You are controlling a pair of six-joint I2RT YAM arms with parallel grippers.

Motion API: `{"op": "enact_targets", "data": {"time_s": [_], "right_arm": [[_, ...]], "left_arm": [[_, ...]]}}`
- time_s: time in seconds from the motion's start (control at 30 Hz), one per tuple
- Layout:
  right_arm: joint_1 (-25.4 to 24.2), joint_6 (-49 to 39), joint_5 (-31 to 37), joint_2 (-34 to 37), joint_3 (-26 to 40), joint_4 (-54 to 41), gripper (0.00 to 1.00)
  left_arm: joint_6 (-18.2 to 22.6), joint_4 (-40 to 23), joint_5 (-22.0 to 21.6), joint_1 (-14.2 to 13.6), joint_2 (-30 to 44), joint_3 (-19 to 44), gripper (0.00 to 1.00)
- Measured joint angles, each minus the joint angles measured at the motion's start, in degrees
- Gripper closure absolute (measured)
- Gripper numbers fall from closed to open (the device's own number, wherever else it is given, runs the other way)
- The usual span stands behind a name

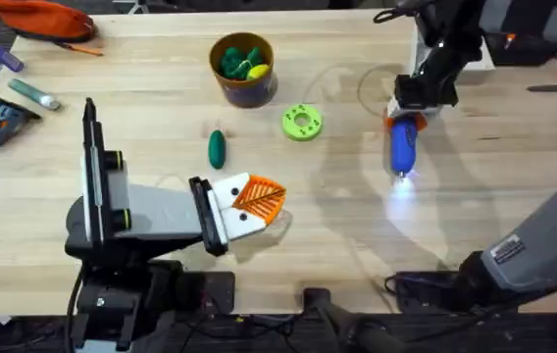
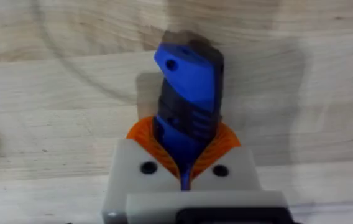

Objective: Pick up the gripper from the table and insert it into the empty holder that is missing its gripper. Then pick up a screw, insert it into the mounting hole, and use the screwdriver to tighten it. Finally, clean up the table by picking up the vegetable and placing it into the bucket.

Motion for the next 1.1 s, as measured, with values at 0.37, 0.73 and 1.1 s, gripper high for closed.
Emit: {"op": "enact_targets", "data": {"time_s": [0.37,0.73,1.1], "right_arm": [[0.0,0.0,0.0,0.0,0.0,-0.5,0.975],[0.2,0.0,-0.3,-2.6,0.6,-3.6,0.975],[3.8,0.0,-0.5,-19.3,4.2,-4.0,0.975]], "left_arm": [[0.0,0.0,0.0,0.0,0.0,0.0,0.985],[0.0,0.0,0.0,0.0,0.0,0.0,0.985],[0.0,0.0,0.0,0.0,0.0,0.0,0.985]]}}
